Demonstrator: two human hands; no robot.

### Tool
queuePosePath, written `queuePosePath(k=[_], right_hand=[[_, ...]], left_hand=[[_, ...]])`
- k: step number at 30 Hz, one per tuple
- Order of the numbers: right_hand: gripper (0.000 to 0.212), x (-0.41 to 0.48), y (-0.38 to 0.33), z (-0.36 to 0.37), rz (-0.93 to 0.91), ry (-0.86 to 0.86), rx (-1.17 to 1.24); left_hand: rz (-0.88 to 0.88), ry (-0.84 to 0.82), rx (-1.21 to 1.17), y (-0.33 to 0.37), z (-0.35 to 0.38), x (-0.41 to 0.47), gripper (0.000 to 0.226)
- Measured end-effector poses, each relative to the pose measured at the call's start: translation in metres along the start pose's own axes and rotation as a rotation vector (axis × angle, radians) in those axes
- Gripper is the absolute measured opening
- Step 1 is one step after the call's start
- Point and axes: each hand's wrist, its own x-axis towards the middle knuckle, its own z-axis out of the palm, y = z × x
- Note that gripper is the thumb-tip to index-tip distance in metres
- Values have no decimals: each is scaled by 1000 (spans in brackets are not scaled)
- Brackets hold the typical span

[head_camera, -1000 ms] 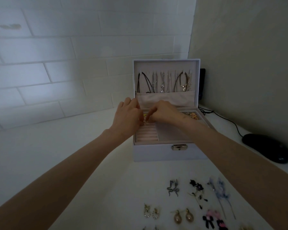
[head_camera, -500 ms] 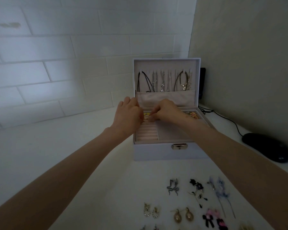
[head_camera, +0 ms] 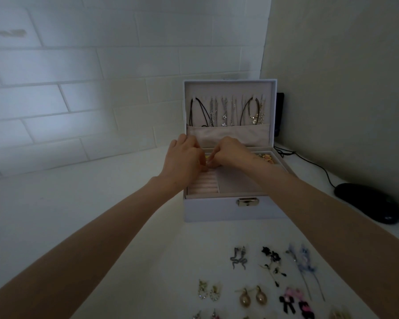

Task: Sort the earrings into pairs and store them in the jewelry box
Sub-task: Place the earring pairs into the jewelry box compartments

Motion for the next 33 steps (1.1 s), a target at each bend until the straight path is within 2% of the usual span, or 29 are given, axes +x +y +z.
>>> queuePosePath(k=[7, 11, 13, 16, 22, 26, 33], right_hand=[[9, -5, -1, 2, -58, 68, -62], [10, -11, -1, -2, -100, 69, -48], [12, -14, 1, -7, -129, 88, -9], [20, -23, 4, -11, -239, 125, -17], [43, -40, 6, 2, -453, 72, -181], [40, -41, 8, 9, -463, 81, -260], [40, -43, 10, 10, -460, 66, -259]], left_hand=[[9, 15, -23, -1, 4, 2, 19], [6, -9, -9, -4, -1, 1, 21], [-4, 41, -10, -10, -7, -1, 20], [-11, 109, 21, -18, -13, -7, 17], [98, 30, 66, -14, -7, -20, 24], [142, 19, 68, -15, -5, -21, 31], [107, -29, 27, -17, -6, -24, 29]])
